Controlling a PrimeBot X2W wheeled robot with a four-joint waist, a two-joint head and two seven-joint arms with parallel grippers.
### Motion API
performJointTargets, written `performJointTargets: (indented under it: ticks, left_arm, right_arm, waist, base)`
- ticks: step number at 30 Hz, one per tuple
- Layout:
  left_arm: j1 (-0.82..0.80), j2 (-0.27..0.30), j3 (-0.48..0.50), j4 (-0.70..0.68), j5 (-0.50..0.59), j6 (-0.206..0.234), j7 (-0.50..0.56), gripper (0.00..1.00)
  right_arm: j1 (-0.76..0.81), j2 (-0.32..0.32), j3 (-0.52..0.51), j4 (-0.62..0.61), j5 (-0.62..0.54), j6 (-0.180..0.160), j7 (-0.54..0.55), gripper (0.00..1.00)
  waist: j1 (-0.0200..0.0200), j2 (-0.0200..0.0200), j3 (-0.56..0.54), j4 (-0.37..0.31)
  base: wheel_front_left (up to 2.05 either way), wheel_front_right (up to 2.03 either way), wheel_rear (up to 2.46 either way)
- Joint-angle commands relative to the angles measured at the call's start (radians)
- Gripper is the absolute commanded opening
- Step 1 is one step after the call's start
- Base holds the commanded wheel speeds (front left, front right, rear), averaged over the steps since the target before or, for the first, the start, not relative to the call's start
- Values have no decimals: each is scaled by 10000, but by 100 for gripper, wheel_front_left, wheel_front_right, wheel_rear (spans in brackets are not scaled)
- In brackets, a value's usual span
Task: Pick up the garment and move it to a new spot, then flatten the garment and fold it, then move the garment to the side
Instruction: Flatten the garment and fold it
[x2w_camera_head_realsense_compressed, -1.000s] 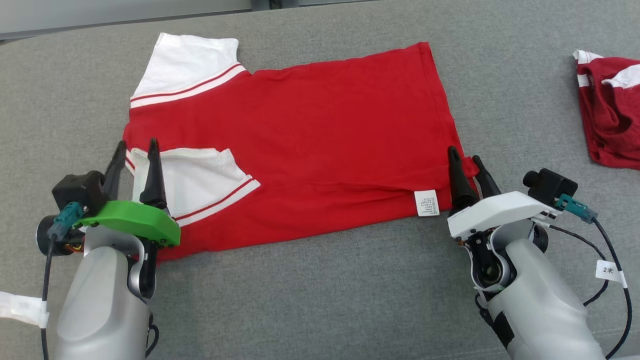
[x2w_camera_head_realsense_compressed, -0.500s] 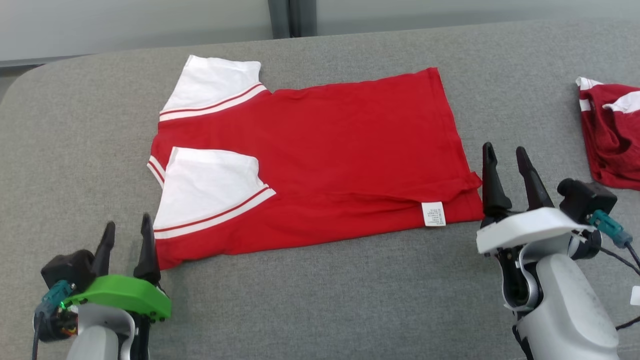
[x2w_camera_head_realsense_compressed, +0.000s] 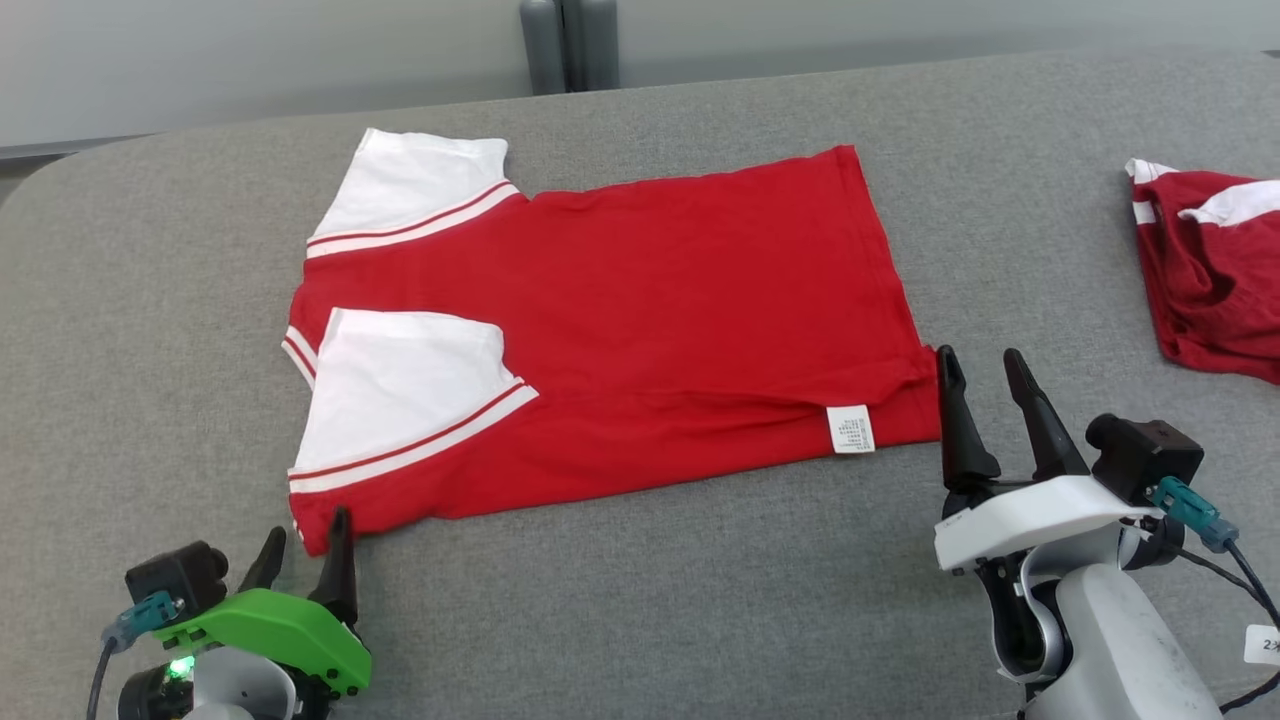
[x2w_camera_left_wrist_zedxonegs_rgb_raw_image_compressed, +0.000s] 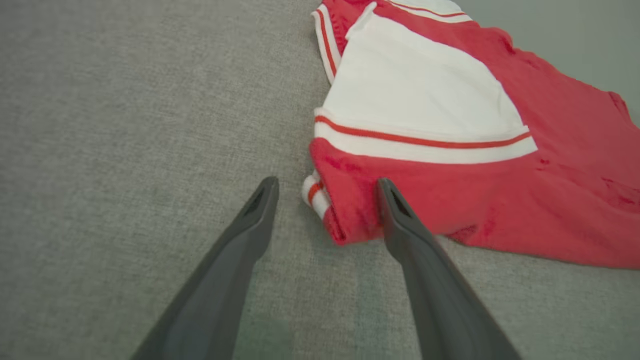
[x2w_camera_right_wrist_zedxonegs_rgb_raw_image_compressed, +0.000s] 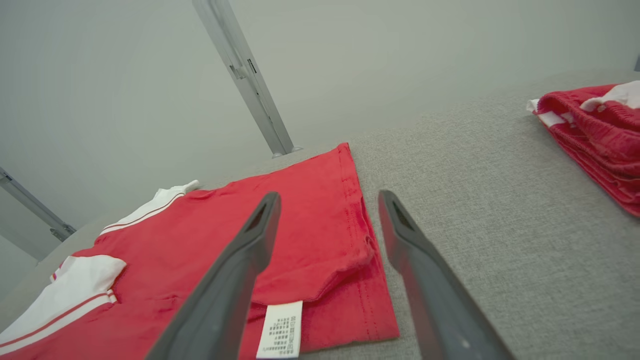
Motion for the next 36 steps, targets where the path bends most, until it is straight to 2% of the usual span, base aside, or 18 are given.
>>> performJointTargets:
  ticks: [1, 2, 3, 5, 6, 7, 10, 19, 27, 28, 29, 30, 31, 32, 33, 36]
  left_arm:
    - [61, -32, 72, 65, -133, 67, 120, 100]
    - [38, -67, 147, 109, -289, 116, 215, 93]
    - [15, -79, 163, 128, -355, 126, 278, 64]
    - [-27, -110, 202, 183, -495, 173, 425, 24]
    - [-46, -124, 204, 230, -522, 186, 539, 8]
    - [-62, -130, 193, 250, -561, 181, 588, 0]
    - [-86, -147, 120, 208, -610, 176, 703, 0]
    - [-109, -9, 153, -477, -482, 223, 151, 0]
    - [147, -66, 25, -1054, -400, 272, -66, 0]
    - [168, -74, -2, -1094, -391, 268, -105, 0]
    - [178, -82, -23, -1120, -391, 259, -146, 0]
    - [190, -89, -52, -1154, -395, 247, -158, 0]
    - [197, -98, -82, -1185, -376, 239, -212, 0]
    - [198, -106, -127, -1241, -361, 220, -257, 0]
    - [196, -107, -146, -1290, -360, 207, -318, 0]
    - [223, -75, -200, -1470, -284, 183, -485, 0]
  right_arm:
    - [23, -13, 10, -35, 47, 3, 15, 100]
    - [11, -14, 2, -33, 40, 3, 15, 100]
    - [6, -13, -4, -26, 22, 3, 15, 100]
    - [-1, -12, -25, -10, -23, 3, 13, 100]
    - [7, -12, -38, 14, -29, 3, 17, 100]
    - [18, -10, -47, 51, -23, 3, 50, 100]
    - [50, -14, -144, 330, -134, 3, 314, 100]
    - [-413, -14, -295, 1620, -645, 3, 1079, 100]
    - [-1107, -13, -263, 3090, -165, 3, 1559, 100]
    - [-1225, -13, -245, 3333, 184, 3, 1609, 86]
    - [-1313, -13, -214, 3520, 485, 3, 1643, 52]
    - [-1426, -10, -132, 3735, 653, 3, 1632, 36]
    - [-1531, 1, -73, 3906, 755, 3, 1599, 26]
    - [-1654, 2, 1, 4070, 952, 3, 1595, 5]
    - [-1773, 2, 82, 4188, 1177, 3, 1593, 0]
    - [-1982, -8, 180, 4238, 1791, 3, 1592, 0]
  waist:
    - [0, 0, 136, -164]
    - [0, 0, 176, -220]
    - [0, 0, 202, -256]
    - [0, 0, 253, -328]
    - [0, 0, 277, -358]
    - [0, 0, 294, -376]
    - [0, 0, 334, -409]
    - [0, 0, 415, -104]
    - [0, 0, 378, 277]
    - [0, 0, 371, 306]
    - [0, 0, 362, 325]
    - [0, 0, 347, 344]
    - [0, 0, 334, 356]
    - [0, 0, 315, 370]
    - [0, 0, 293, 378]
    - [0, 0, 221, 362]
  base:
    - [0, 0, 0]
    - [0, 0, 0]
    - [0, 0, 0]
    - [0, 0, 0]
    - [0, 0, 0]
    - [0, 0, 0]
    - [0, 0, 0]
    - [0, 0, 0]
    - [0, 0, 0]
    - [0, 0, 0]
    - [0, 0, 0]
    - [0, 0, 0]
    - [0, 0, 0]
    - [0, 0, 0]
    - [0, 0, 0]
    - [0, 0, 0]
